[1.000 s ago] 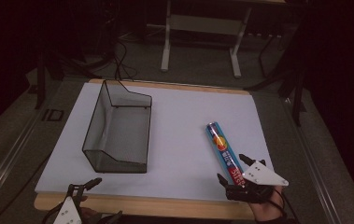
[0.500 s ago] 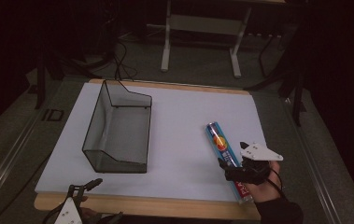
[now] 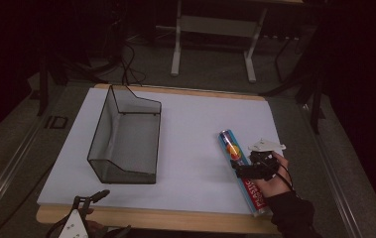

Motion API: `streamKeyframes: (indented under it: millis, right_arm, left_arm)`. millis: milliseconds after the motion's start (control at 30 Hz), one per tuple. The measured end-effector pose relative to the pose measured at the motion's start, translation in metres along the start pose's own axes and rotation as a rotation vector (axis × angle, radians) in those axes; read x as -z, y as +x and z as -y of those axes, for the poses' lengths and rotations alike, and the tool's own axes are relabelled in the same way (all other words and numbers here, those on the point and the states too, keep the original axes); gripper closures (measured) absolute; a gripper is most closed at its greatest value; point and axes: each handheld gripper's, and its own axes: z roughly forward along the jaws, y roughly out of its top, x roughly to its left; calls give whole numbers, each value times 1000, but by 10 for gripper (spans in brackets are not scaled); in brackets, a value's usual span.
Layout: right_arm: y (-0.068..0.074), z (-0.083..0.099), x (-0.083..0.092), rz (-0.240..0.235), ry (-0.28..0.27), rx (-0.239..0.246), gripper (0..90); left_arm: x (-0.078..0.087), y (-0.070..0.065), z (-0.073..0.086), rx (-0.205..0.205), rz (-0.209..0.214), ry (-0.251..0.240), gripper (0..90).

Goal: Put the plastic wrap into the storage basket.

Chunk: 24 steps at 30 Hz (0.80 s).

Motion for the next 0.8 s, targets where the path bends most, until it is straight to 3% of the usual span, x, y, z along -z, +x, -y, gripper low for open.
streamKeyframes:
  millis: [400,800]
  right_arm:
    - [-15,10,-36,-7,127,-57,163]
    - [-18,13,-58,-14,256,-96,218]
  left_arm:
    - [-1,0,0,0,2,3,2]
    - [-1,1,0,1,4,3,2]
